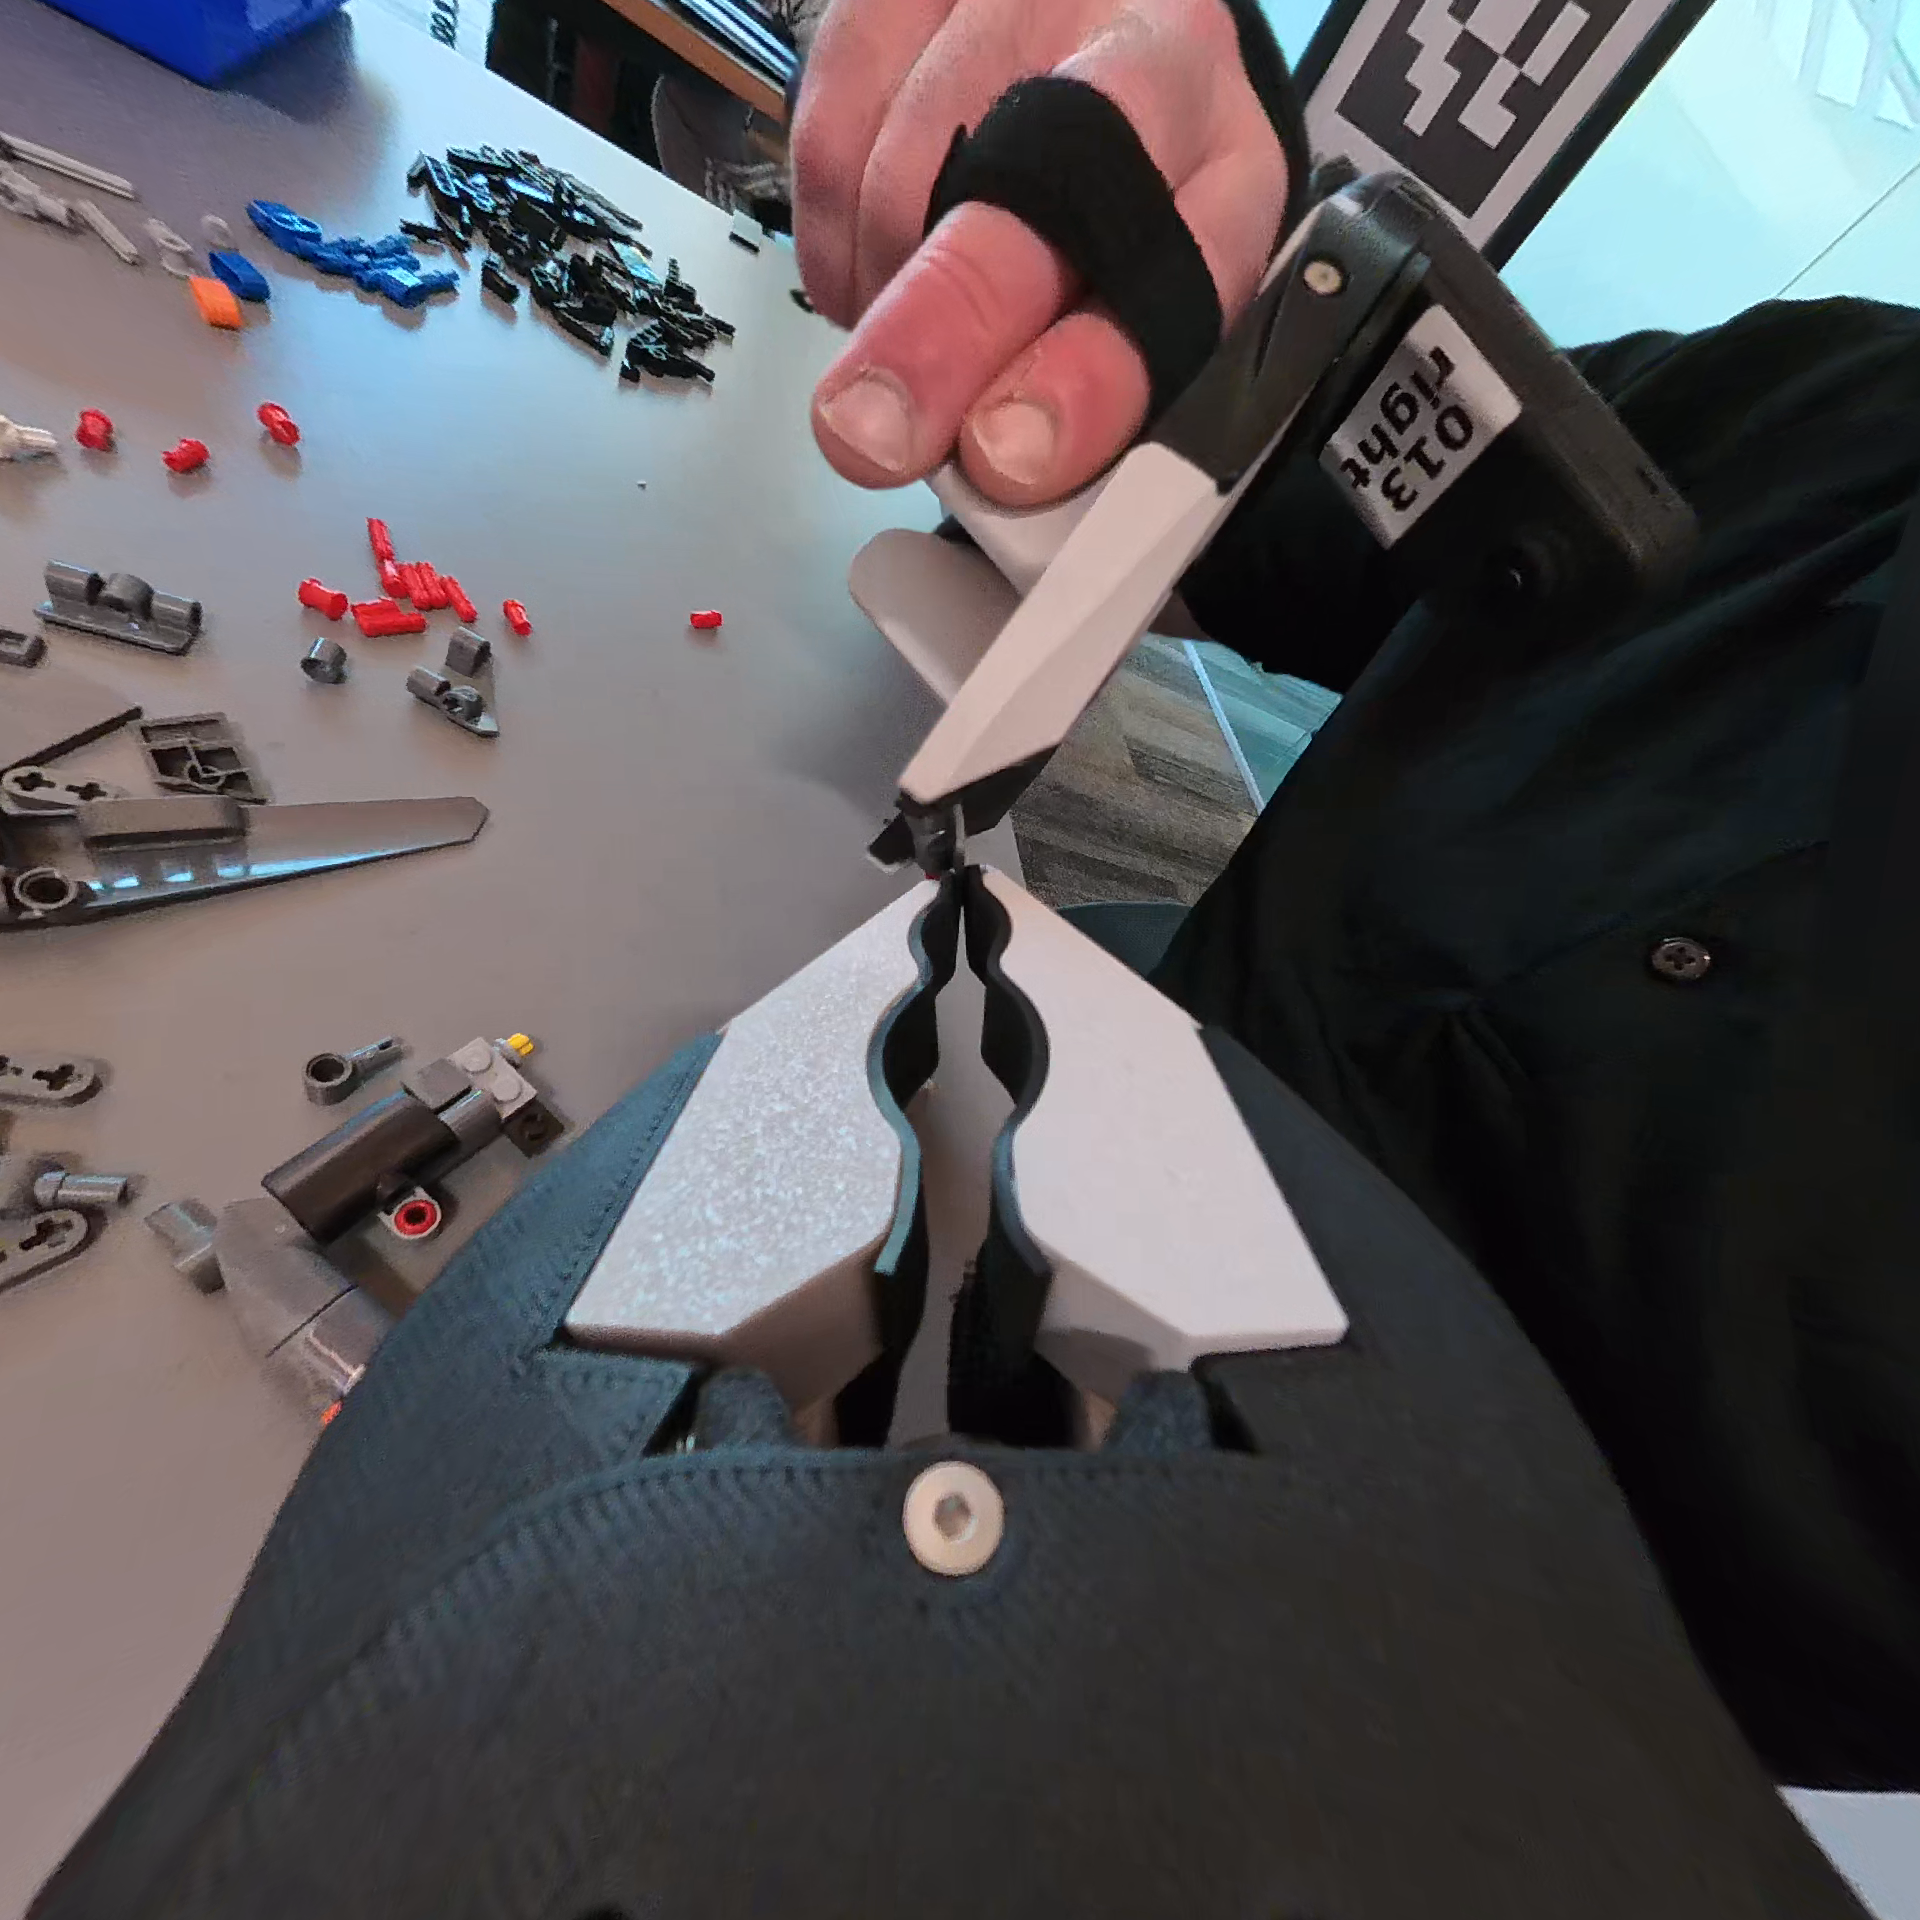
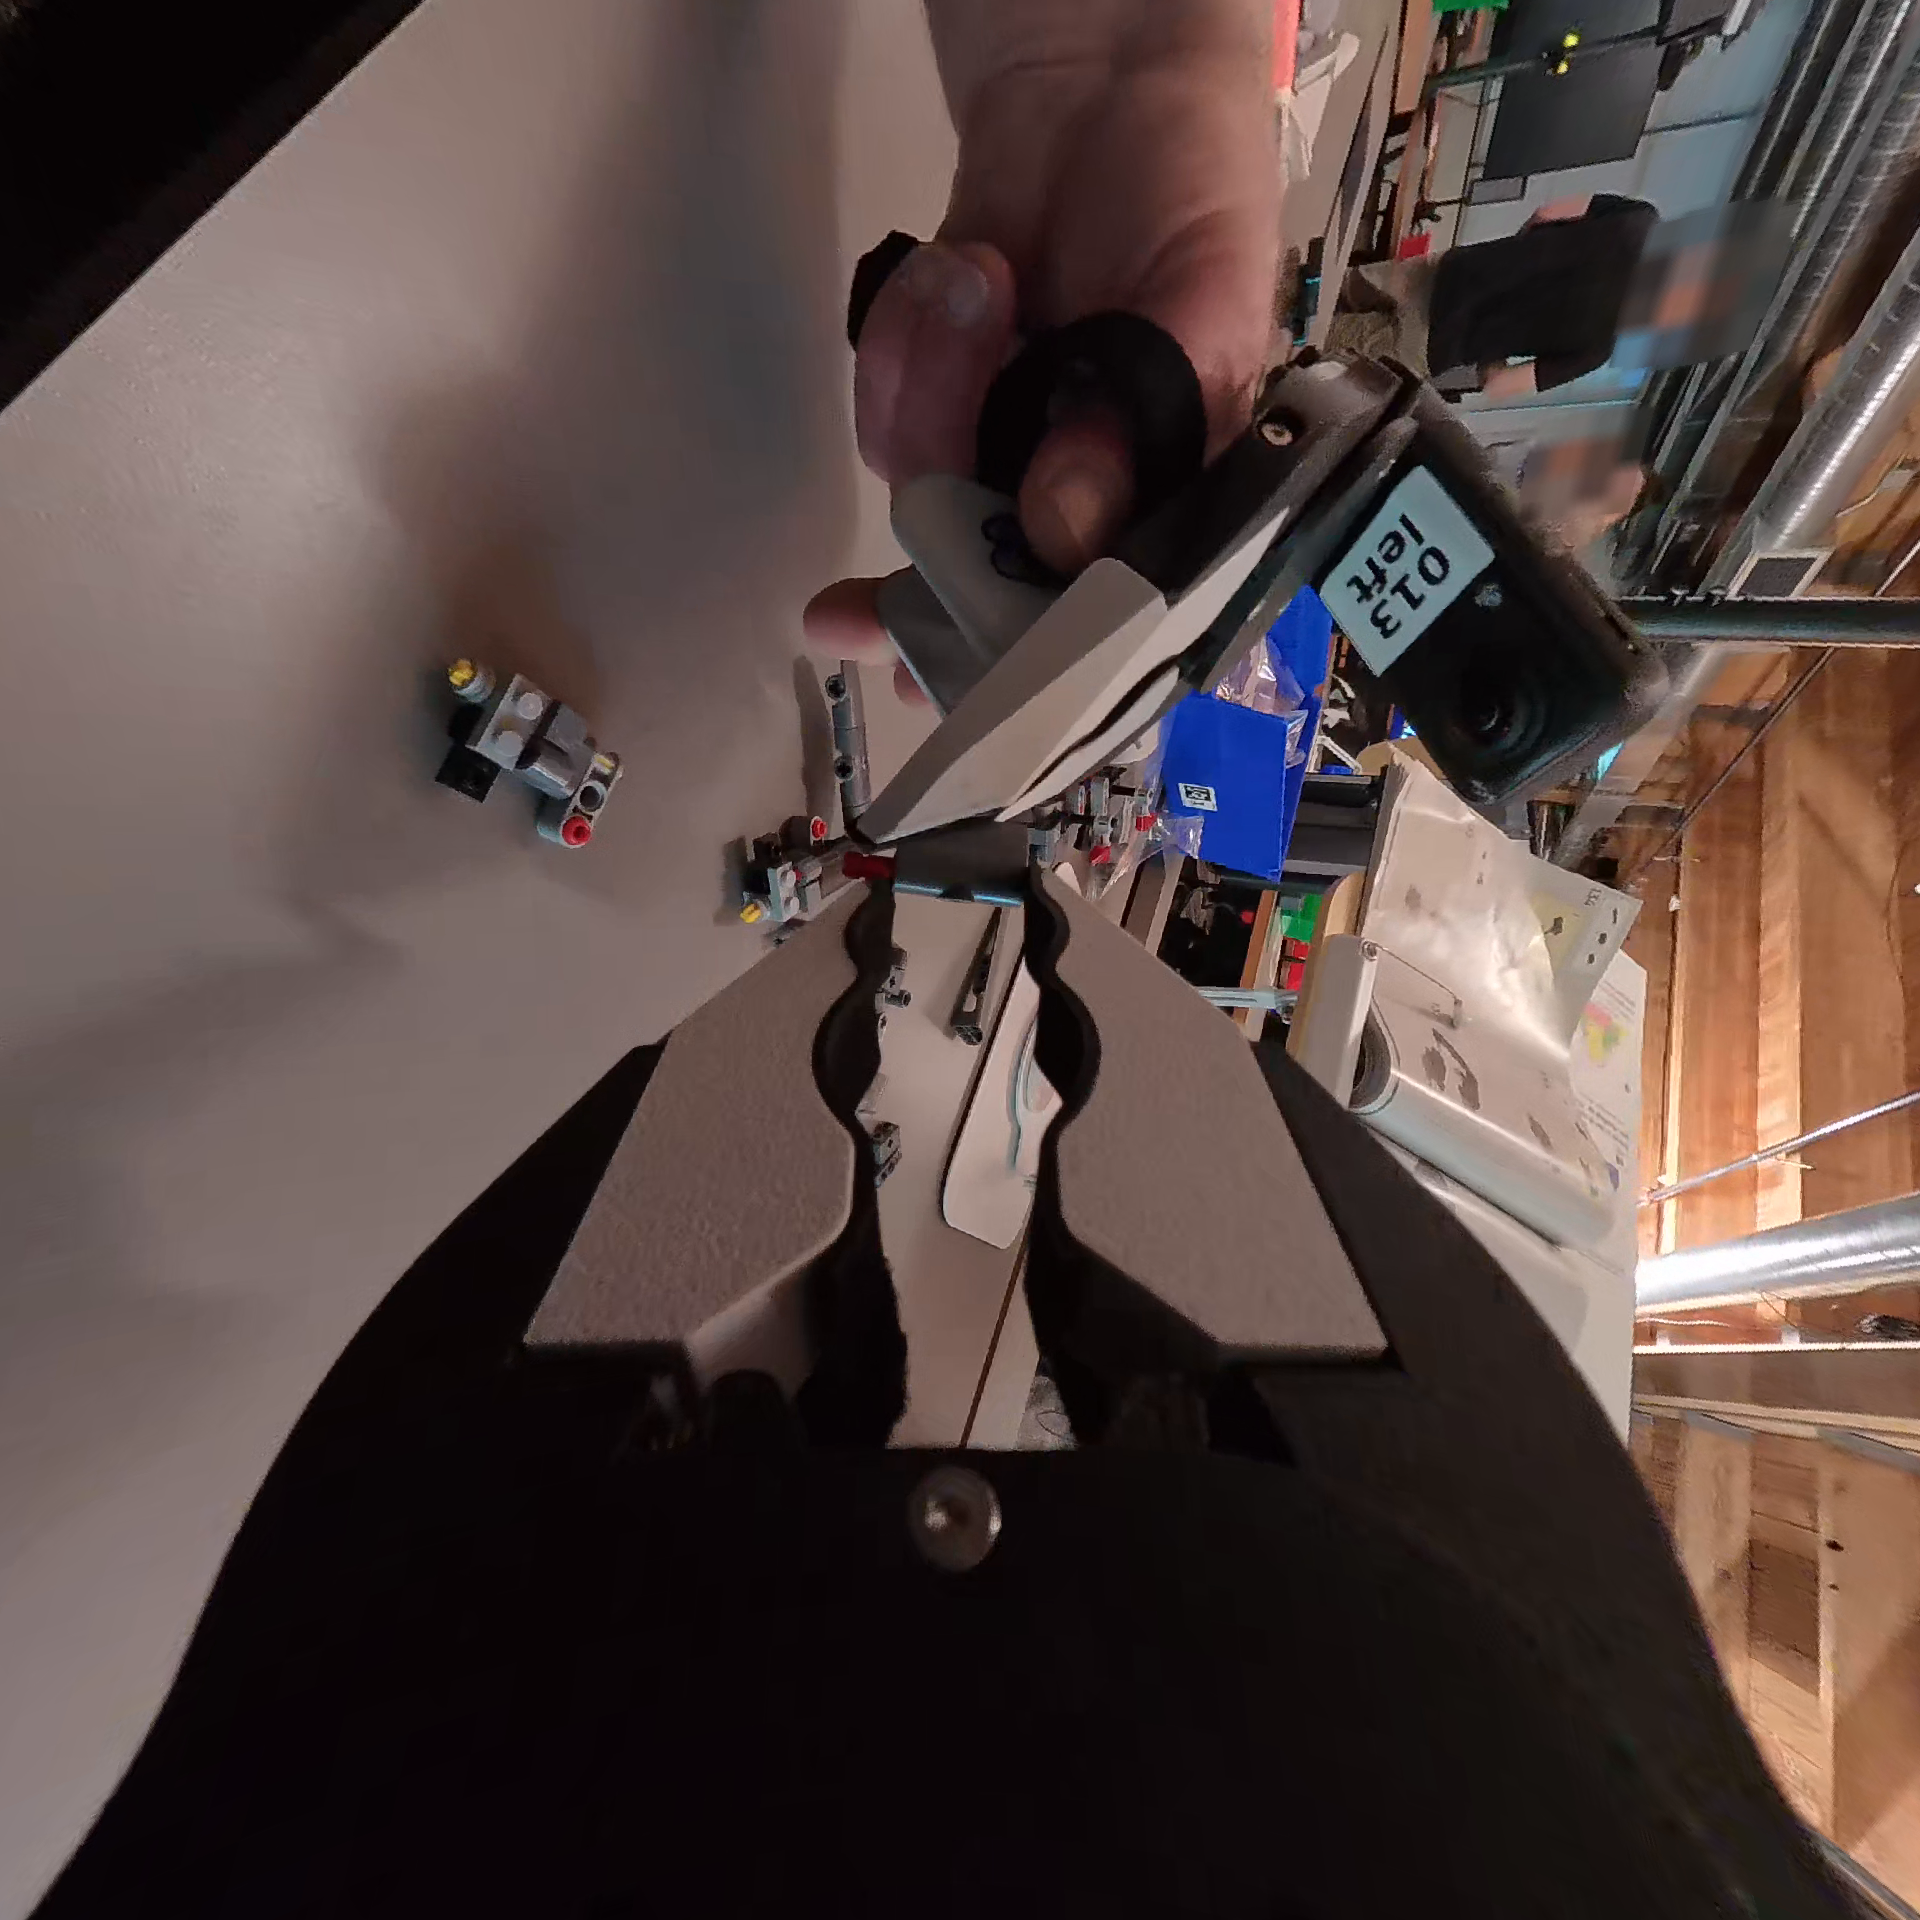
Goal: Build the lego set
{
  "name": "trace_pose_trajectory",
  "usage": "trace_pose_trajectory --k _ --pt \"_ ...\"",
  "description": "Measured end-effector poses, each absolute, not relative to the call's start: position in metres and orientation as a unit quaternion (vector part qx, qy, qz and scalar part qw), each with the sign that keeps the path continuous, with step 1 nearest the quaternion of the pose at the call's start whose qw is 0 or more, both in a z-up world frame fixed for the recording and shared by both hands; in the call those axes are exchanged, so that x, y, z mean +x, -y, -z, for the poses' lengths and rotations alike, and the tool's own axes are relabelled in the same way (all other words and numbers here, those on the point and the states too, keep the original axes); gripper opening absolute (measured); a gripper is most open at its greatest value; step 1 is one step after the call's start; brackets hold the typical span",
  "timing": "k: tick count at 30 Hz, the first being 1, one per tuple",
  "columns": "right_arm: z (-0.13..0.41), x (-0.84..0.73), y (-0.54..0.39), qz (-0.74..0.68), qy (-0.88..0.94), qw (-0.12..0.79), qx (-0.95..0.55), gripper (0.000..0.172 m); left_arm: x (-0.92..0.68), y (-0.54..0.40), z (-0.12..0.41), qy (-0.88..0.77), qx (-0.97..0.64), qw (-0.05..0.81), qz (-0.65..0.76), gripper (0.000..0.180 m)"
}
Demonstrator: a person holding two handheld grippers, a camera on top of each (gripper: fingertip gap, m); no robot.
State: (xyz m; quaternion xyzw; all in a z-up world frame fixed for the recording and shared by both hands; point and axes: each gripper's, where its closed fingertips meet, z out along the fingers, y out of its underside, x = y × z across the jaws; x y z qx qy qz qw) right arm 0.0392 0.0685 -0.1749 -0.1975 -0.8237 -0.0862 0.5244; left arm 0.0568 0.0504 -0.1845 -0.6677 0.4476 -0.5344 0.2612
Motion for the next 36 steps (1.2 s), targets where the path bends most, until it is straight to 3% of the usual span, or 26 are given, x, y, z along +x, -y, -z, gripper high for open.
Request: trace_pose_trajectory --k 10,22,36 --pt "0.192 0.043 -0.072 0.059 0.829 0.508 -0.225 0.021 0.06 -0.053 0.201 -0.446 -0.687 0.243 0.519 0.0" --pt "0.204 0.052 -0.09 0.02 0.805 0.507 -0.309 0.021 0.055 -0.066 0.21 -0.462 -0.723 0.309 0.411 0.014" --pt "0.253 0.048 -0.074 -0.164 0.799 0.336 -0.471 0.022 0.048 -0.037 0.233 -0.556 -0.698 0.434 0.125 0.022"
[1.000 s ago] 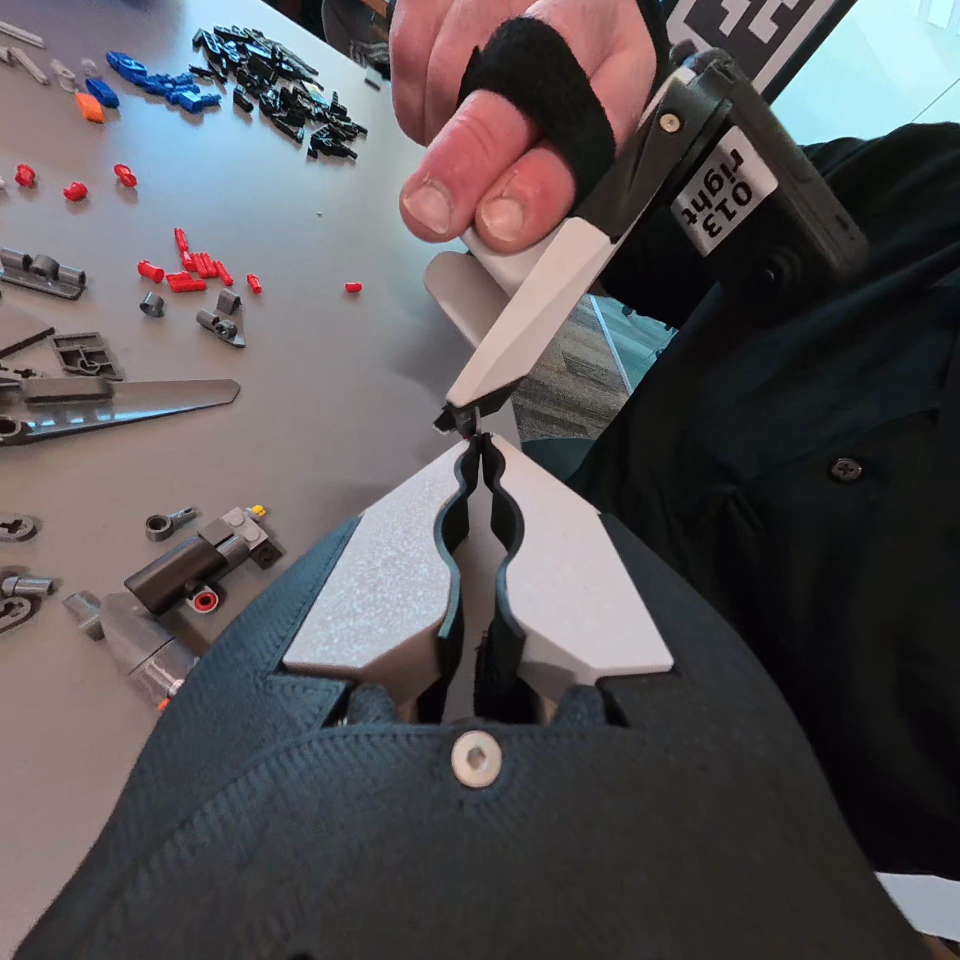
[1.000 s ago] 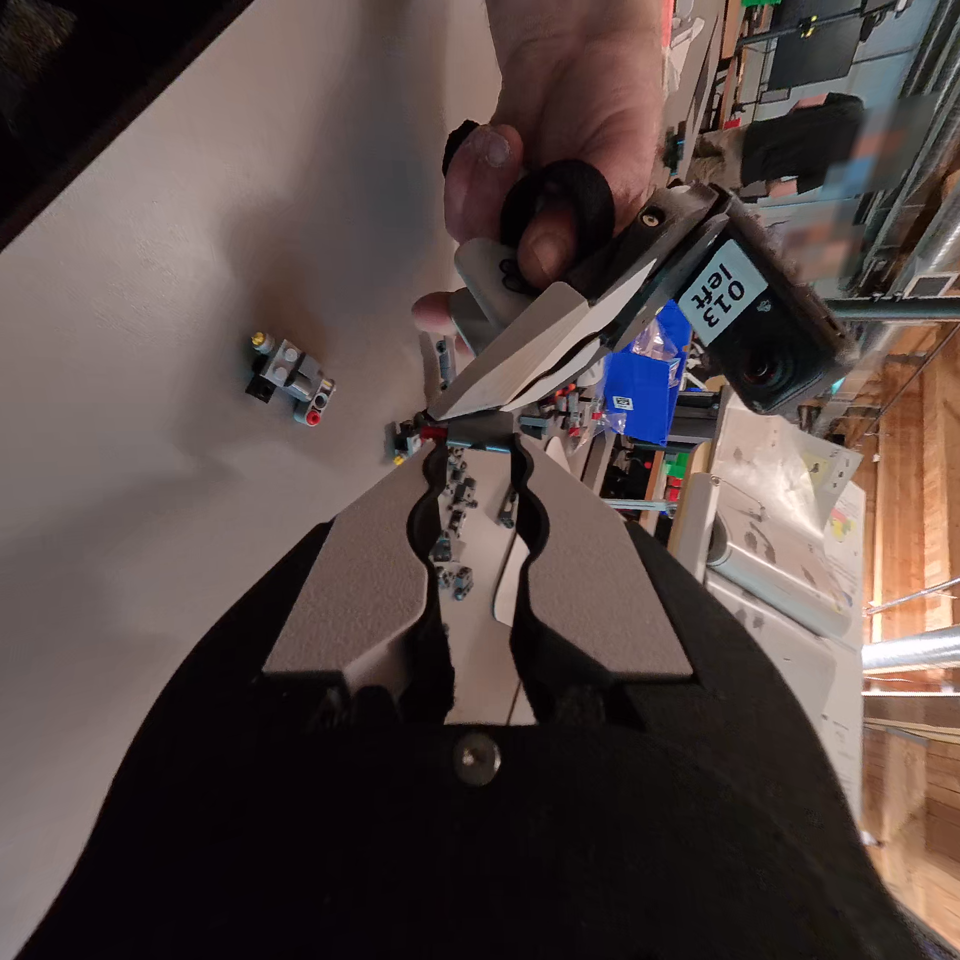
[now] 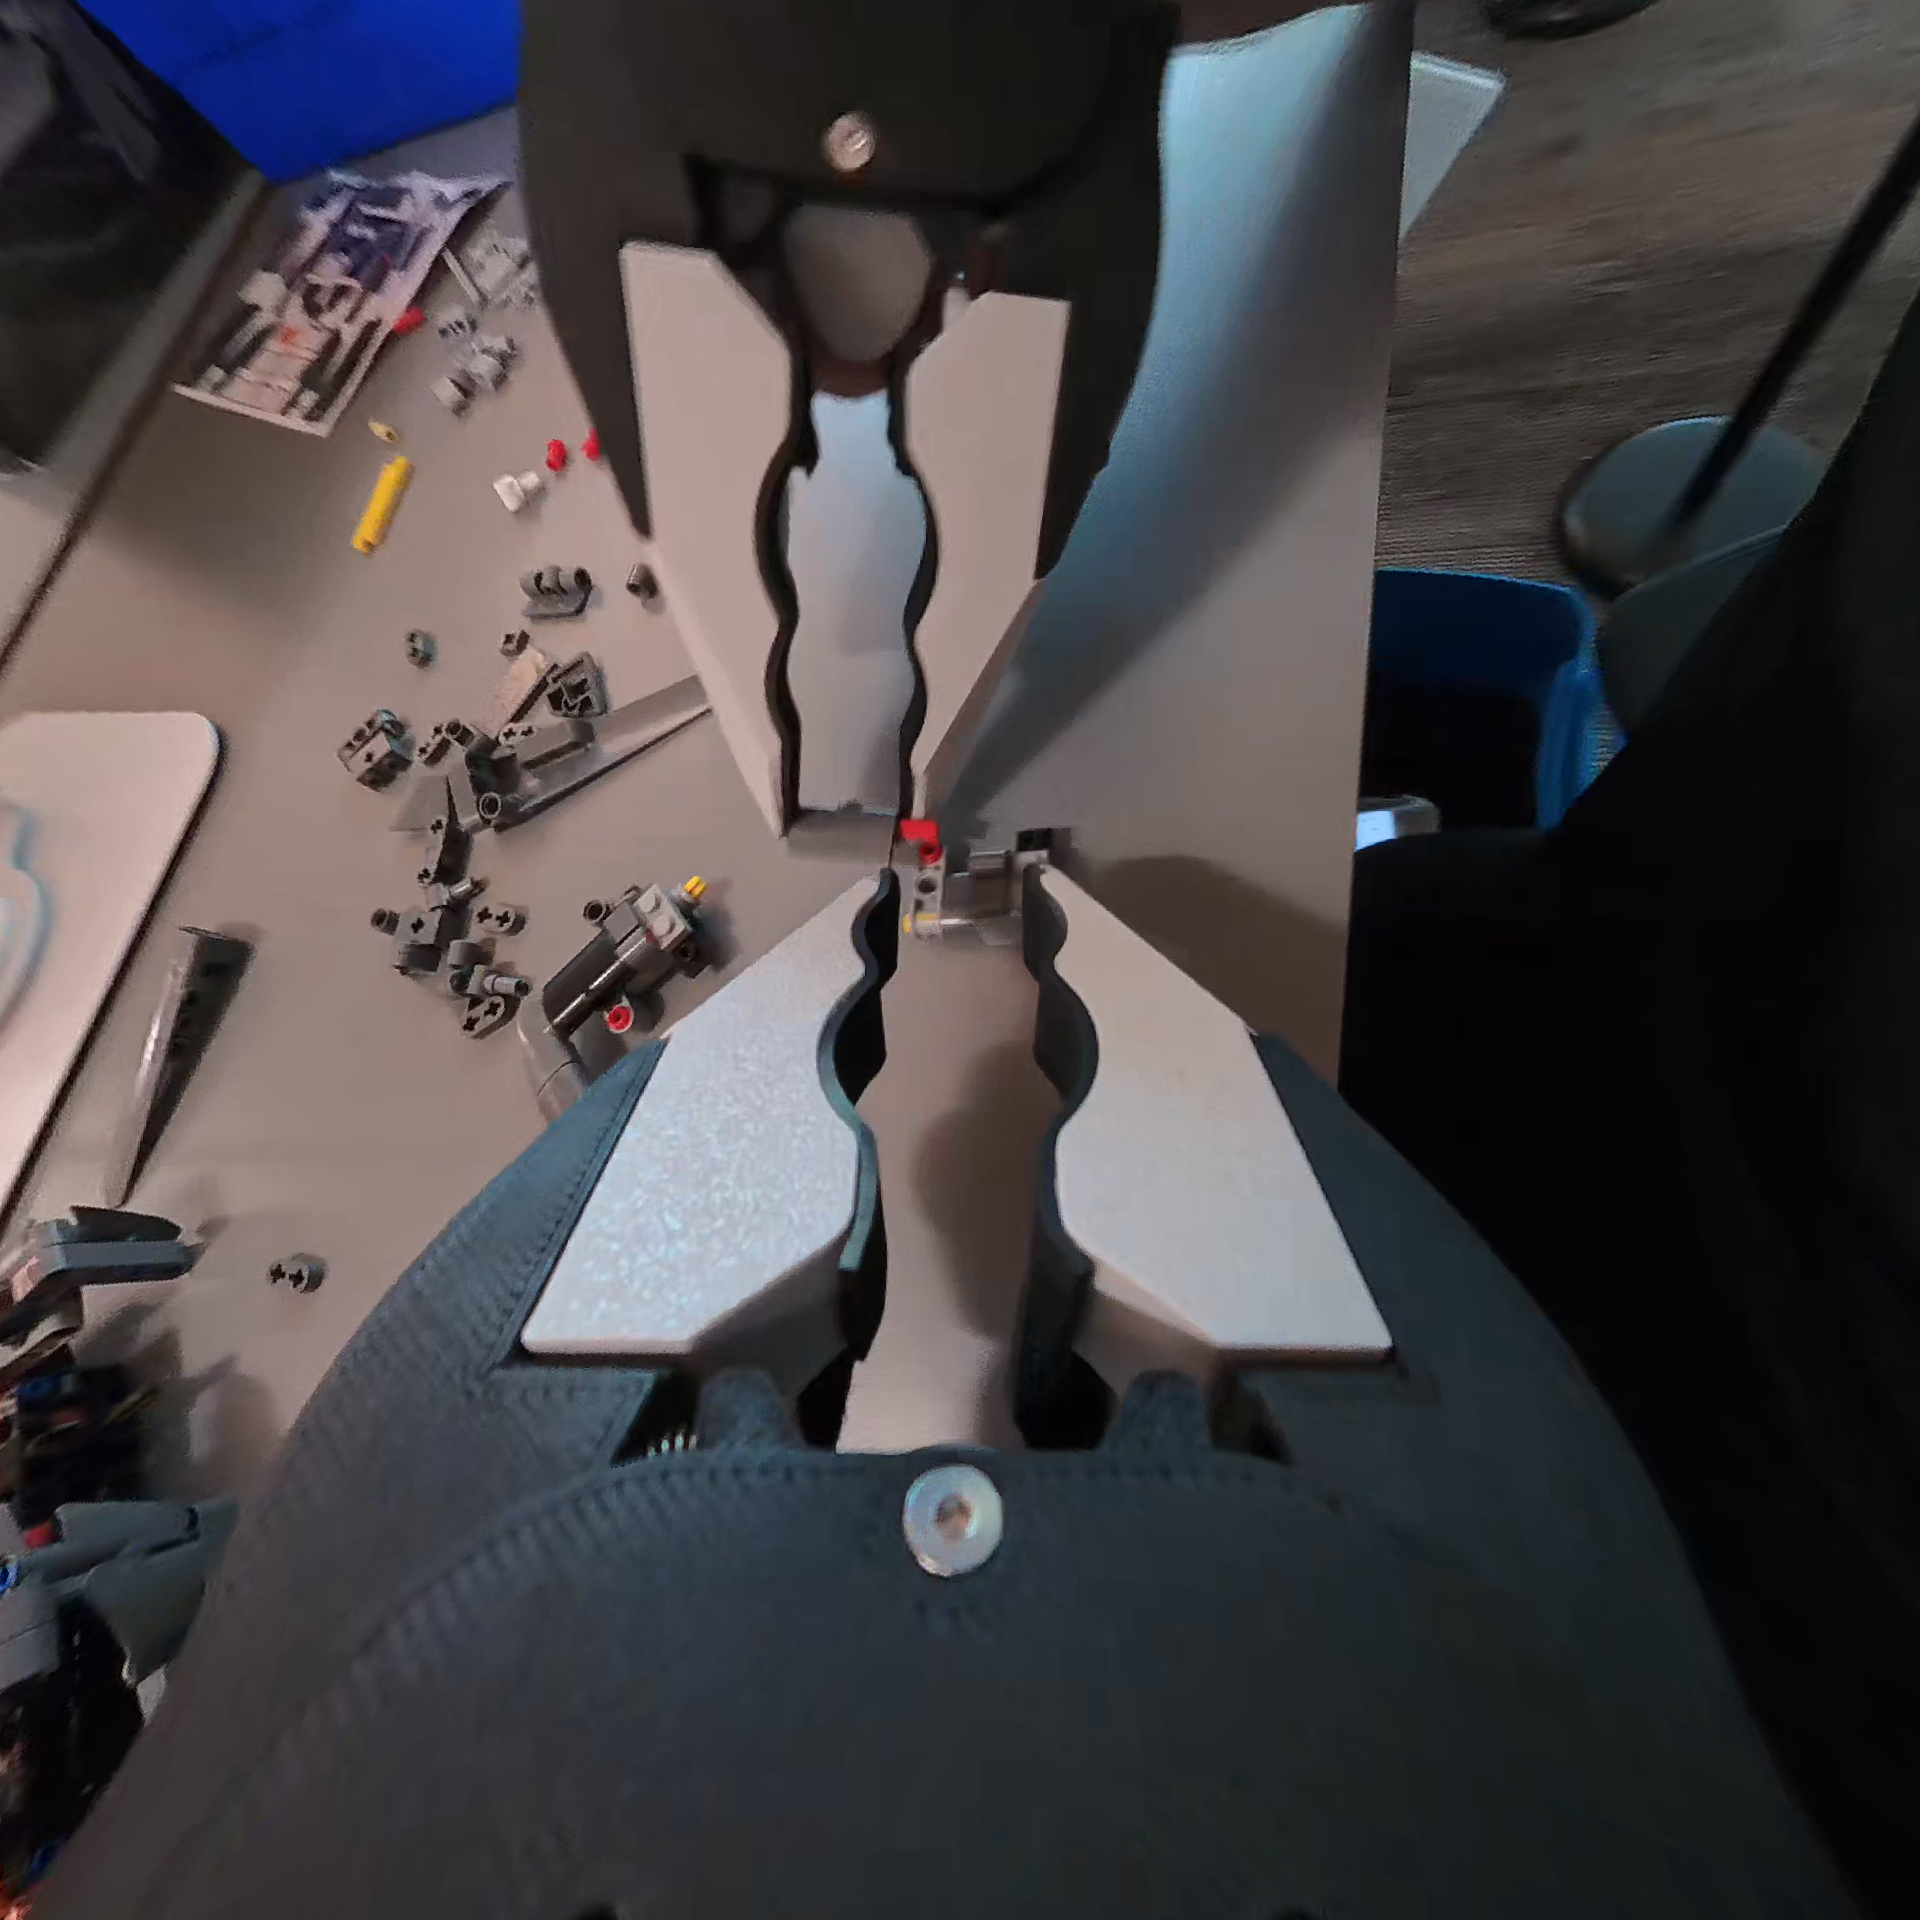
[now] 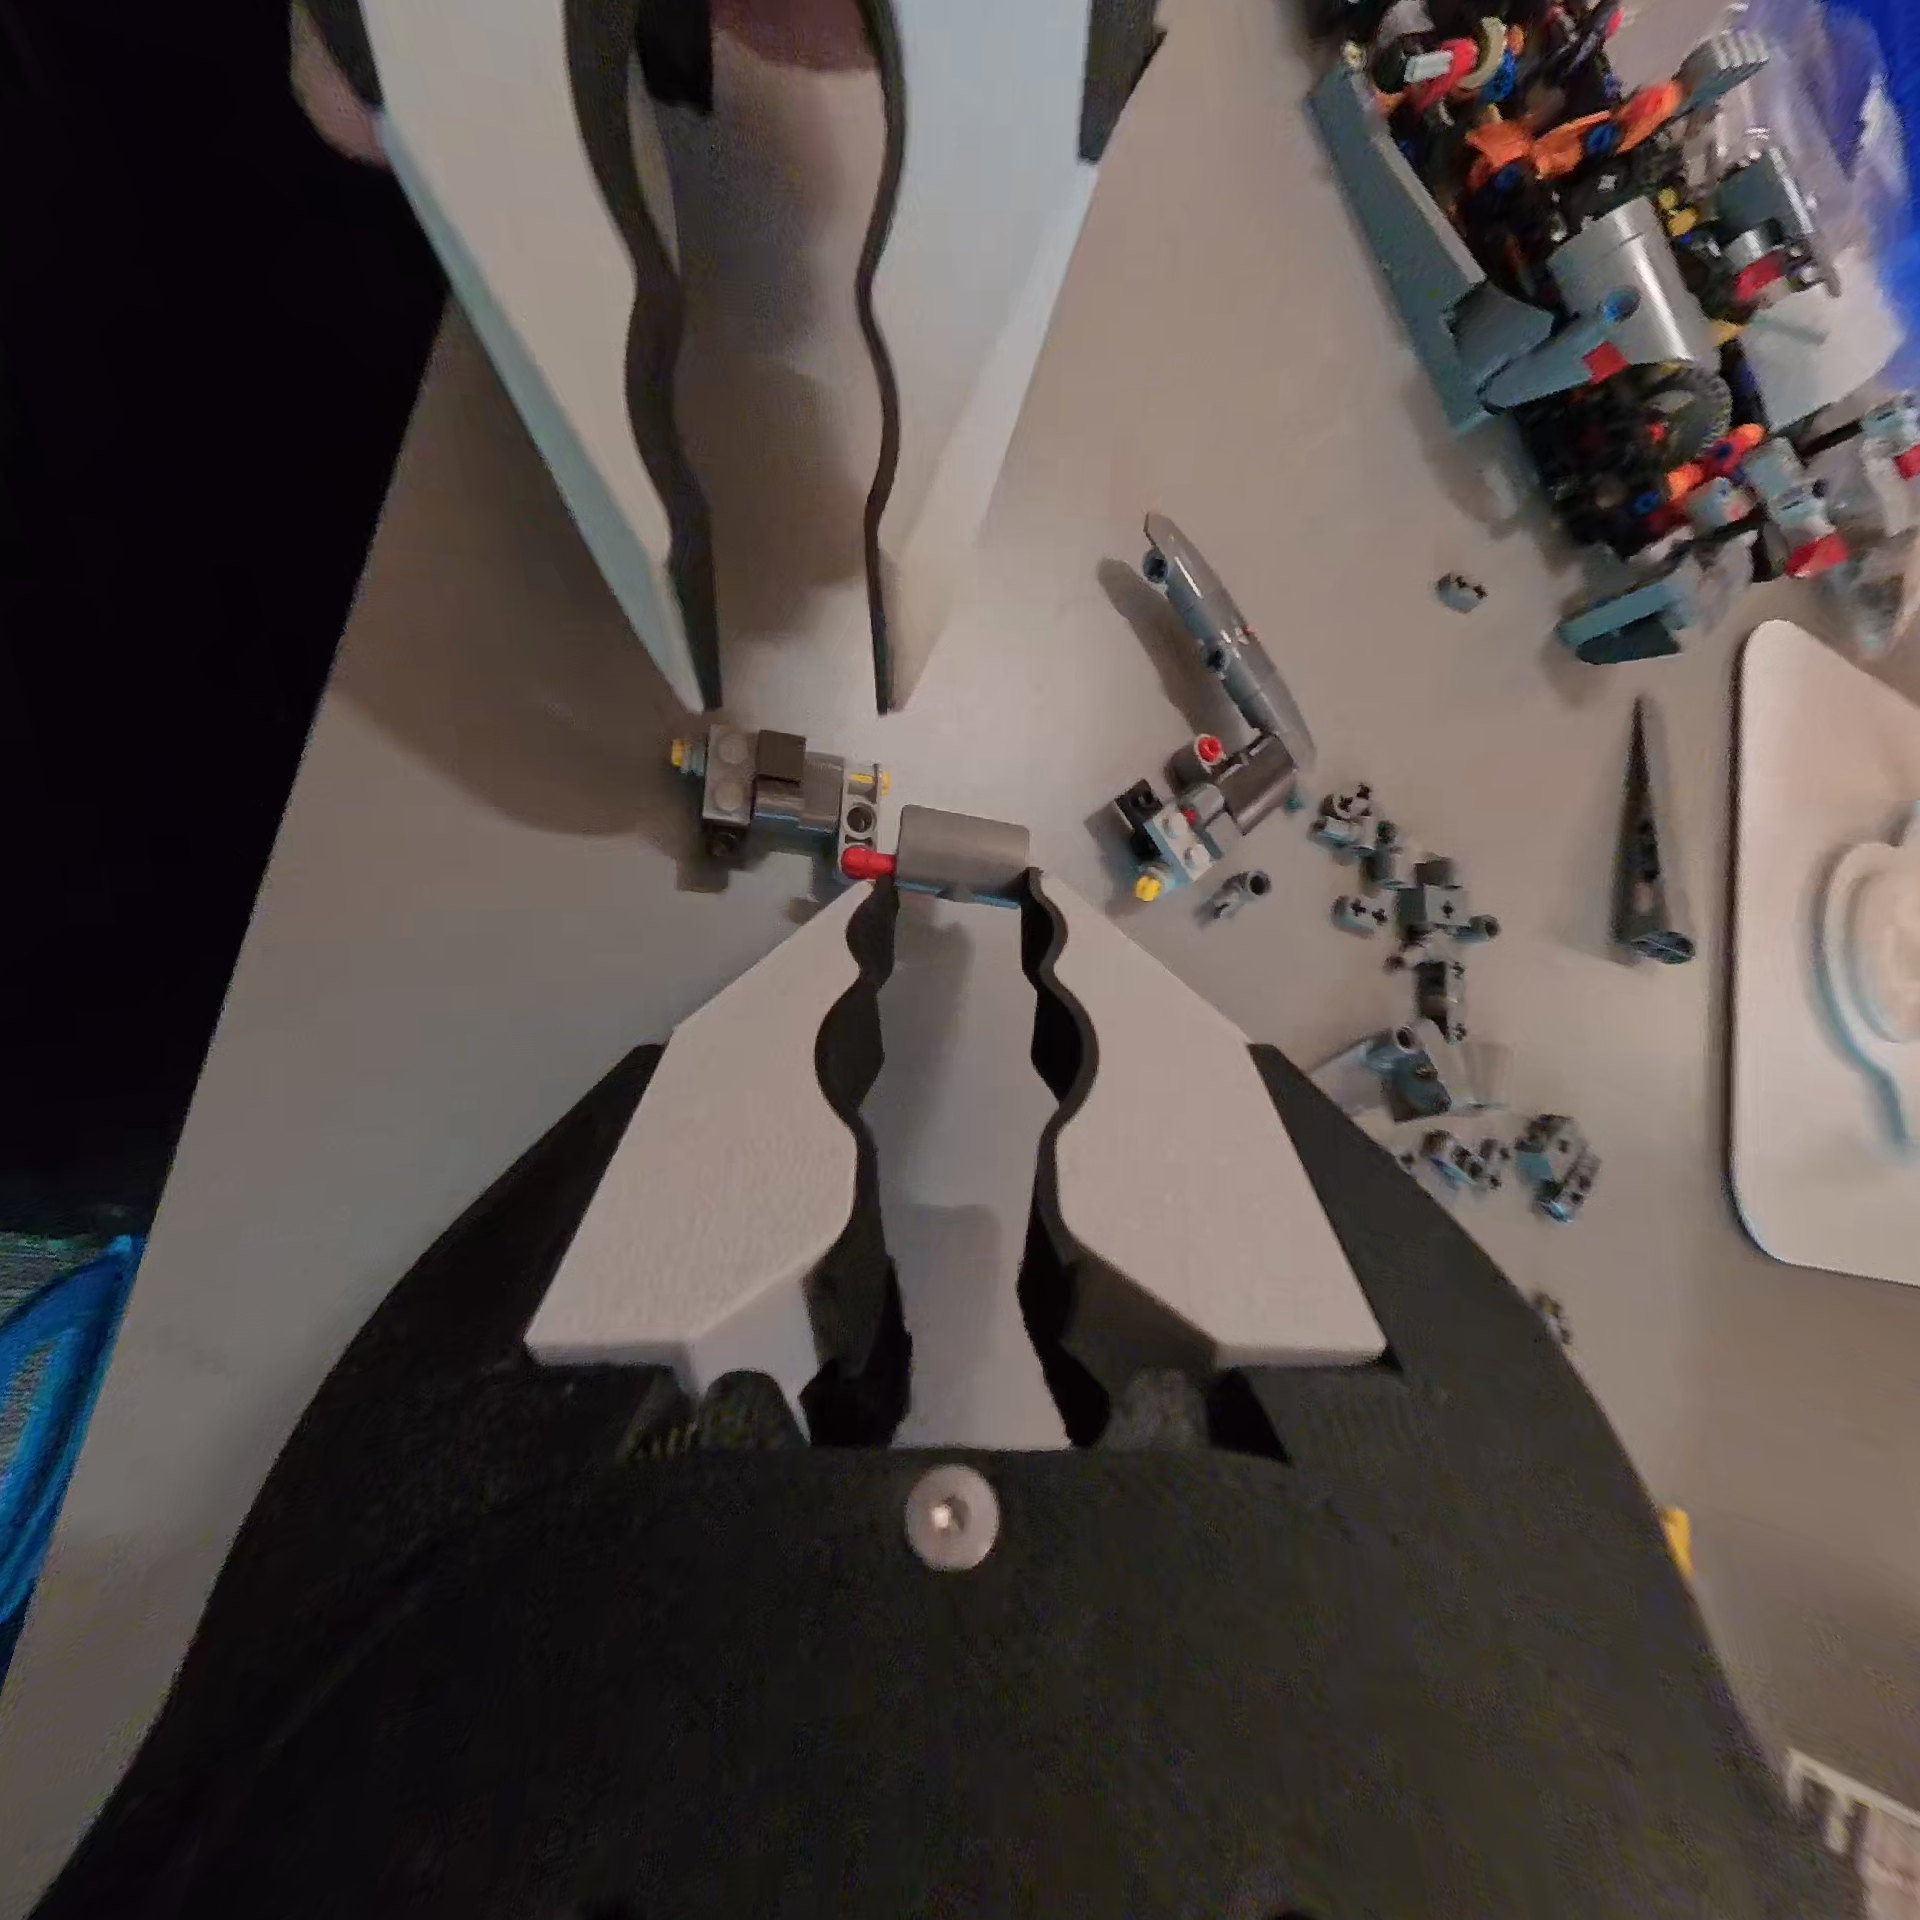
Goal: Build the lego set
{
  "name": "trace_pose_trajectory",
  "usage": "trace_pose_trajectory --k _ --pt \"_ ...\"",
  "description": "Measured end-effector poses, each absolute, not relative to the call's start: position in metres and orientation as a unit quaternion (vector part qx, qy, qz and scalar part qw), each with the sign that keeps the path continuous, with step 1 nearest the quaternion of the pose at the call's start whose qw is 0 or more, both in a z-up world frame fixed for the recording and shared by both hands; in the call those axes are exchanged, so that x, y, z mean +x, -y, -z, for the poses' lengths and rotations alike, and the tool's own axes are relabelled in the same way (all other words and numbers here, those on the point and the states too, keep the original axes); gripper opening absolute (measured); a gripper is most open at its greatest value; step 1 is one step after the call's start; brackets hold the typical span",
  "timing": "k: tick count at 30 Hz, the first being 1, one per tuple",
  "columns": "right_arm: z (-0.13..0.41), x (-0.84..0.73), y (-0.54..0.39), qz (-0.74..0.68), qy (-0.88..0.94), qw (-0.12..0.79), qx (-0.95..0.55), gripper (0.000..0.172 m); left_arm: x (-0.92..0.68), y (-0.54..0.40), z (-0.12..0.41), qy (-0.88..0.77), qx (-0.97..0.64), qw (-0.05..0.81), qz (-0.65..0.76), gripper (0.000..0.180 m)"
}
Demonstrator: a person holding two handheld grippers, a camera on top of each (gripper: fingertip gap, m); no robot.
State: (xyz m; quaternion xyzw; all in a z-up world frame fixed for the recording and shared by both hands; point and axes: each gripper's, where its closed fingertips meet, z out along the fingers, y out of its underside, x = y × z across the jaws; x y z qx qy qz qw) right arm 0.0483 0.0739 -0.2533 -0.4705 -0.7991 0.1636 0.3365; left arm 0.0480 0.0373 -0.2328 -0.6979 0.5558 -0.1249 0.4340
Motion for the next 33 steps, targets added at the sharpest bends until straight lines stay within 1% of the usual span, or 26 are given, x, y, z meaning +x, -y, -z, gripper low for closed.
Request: trace_pose_trajectory --k 7,14,23,27,29,33 --pt "0.25 0.044 -0.067 -0.193 0.797 0.32 -0.475 0.022 0.048 -0.037 0.243 -0.551 -0.696 0.455 0.069 0.025" --pt "0.25 0.042 -0.067 -0.18 0.802 0.319 -0.472 0.022 0.05 -0.026 0.242 -0.55 -0.693 0.46 0.067 0.024" --pt "0.249 0.042 -0.065 -0.13 0.819 0.328 -0.452 0.022 0.047 -0.031 0.254 -0.556 -0.692 0.46 0.016 0.014" --pt "0.243 0.044 -0.07 -0.113 0.812 0.34 -0.46 0.022 0.042 -0.037 0.254 -0.559 -0.692 0.457 0.006 0.01" --pt "0.237 0.045 -0.07 -0.122 0.8 0.351 -0.471 0.022 0.041 -0.038 0.251 -0.558 -0.691 0.46 0.013 0.01" --pt "0.226 0.045 -0.068 -0.149 0.763 0.388 -0.495 0.022 0.032 -0.044 0.231 -0.521 -0.702 0.484 0.051 0.013"
